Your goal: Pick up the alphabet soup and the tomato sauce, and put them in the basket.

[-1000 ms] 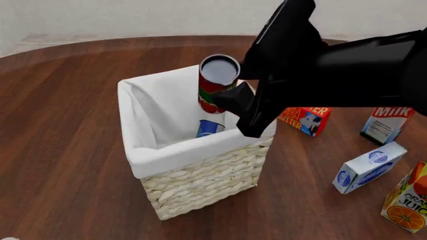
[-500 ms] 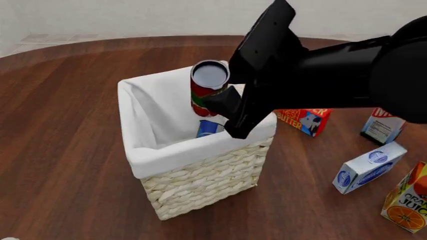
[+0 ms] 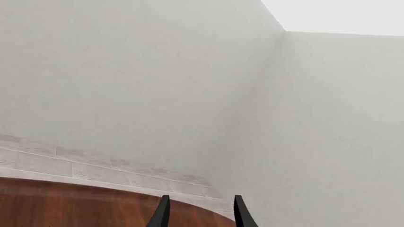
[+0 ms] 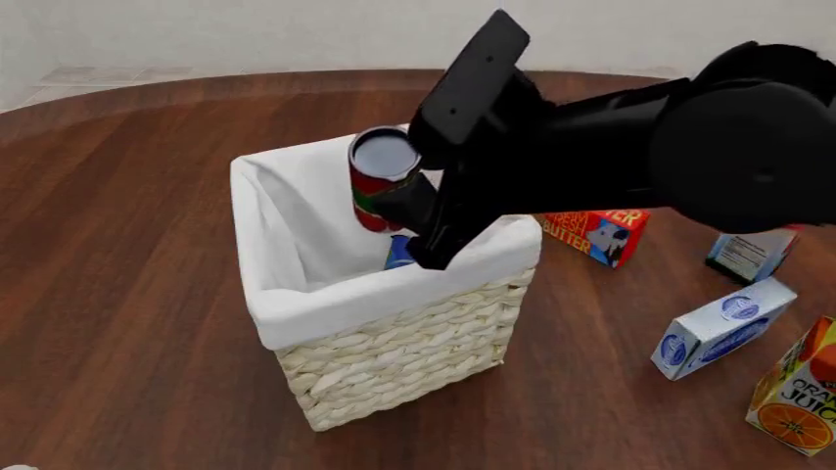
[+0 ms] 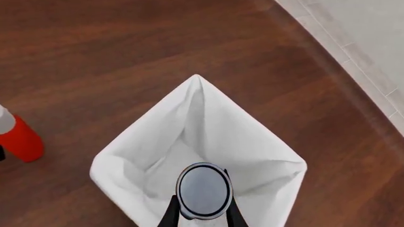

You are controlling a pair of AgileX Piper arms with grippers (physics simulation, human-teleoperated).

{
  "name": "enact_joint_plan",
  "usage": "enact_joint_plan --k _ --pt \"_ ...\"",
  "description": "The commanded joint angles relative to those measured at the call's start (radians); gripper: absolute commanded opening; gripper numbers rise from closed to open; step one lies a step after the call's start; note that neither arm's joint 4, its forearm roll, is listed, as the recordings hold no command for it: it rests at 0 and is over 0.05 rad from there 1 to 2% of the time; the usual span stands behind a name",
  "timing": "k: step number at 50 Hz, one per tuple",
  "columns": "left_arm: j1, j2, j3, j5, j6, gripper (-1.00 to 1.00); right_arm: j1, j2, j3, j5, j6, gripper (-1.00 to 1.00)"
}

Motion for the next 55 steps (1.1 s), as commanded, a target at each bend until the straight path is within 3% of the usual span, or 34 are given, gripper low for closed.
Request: enact_joint_plan --k 1,43,44,55 --pt "0.000 0.000 0.000 0.000 0.000 1.00 -0.003 0.026 -0.008 -0.011 0.017 -1.00" --pt "0.000 0.000 0.000 0.000 0.000 1.00 0.002 0.089 0.000 -0.022 0.017 -1.00" --pt "0.000 0.000 0.000 0.000 0.000 1.00 0.005 0.087 0.001 -0.022 0.015 1.00" --pt "0.000 0.000 0.000 0.000 0.000 1.00 0.003 0.070 0.003 -0.015 0.017 1.00"
